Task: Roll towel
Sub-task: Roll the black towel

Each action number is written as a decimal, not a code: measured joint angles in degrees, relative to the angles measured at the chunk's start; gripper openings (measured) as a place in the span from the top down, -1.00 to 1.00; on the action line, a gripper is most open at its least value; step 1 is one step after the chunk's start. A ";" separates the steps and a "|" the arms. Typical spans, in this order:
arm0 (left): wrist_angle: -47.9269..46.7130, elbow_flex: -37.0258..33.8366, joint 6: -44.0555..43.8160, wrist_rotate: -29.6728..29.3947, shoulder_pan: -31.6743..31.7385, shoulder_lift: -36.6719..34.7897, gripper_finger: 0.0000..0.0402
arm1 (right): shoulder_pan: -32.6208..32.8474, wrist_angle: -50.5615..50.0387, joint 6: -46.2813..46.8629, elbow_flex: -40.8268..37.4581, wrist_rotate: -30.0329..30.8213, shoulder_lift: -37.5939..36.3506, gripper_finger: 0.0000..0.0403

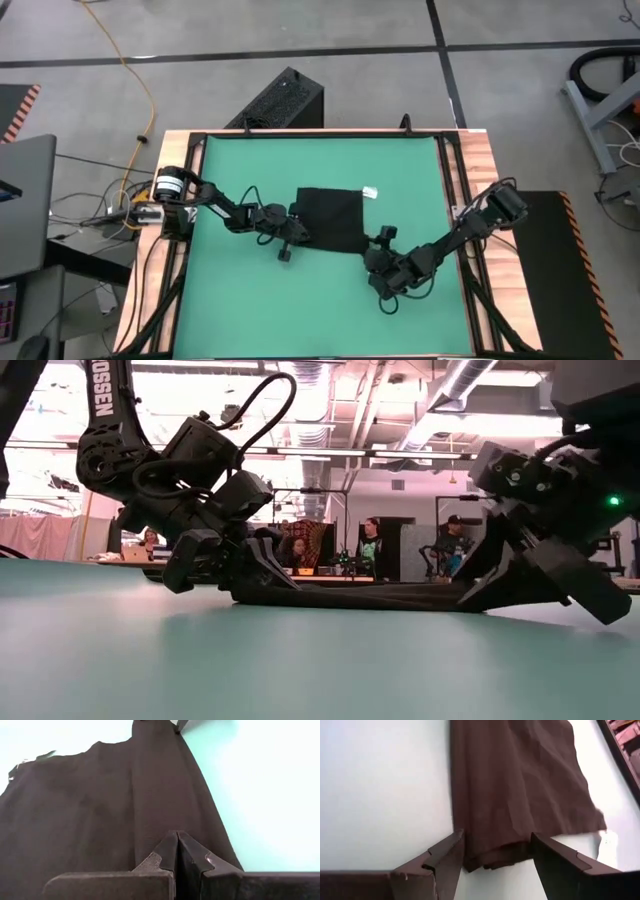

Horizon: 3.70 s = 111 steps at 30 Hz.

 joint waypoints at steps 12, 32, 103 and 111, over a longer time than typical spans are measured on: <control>-1.24 -0.02 0.27 0.04 0.24 0.00 1.00 | 0.98 10.56 -12.20 -2.14 2.39 -9.13 -0.26; -1.46 -0.02 0.02 0.02 0.39 0.03 1.00 | -7.37 50.53 -33.51 -19.92 -17.48 -14.55 -0.26; 0.63 -0.09 9.60 -0.44 1.96 -4.44 1.00 | -23.53 28.89 15.33 -10.69 -43.76 -18.42 0.85; 0.47 -0.02 8.77 -0.09 1.94 -4.44 1.00 | -27.21 14.56 27.85 -7.80 -44.04 -18.67 0.85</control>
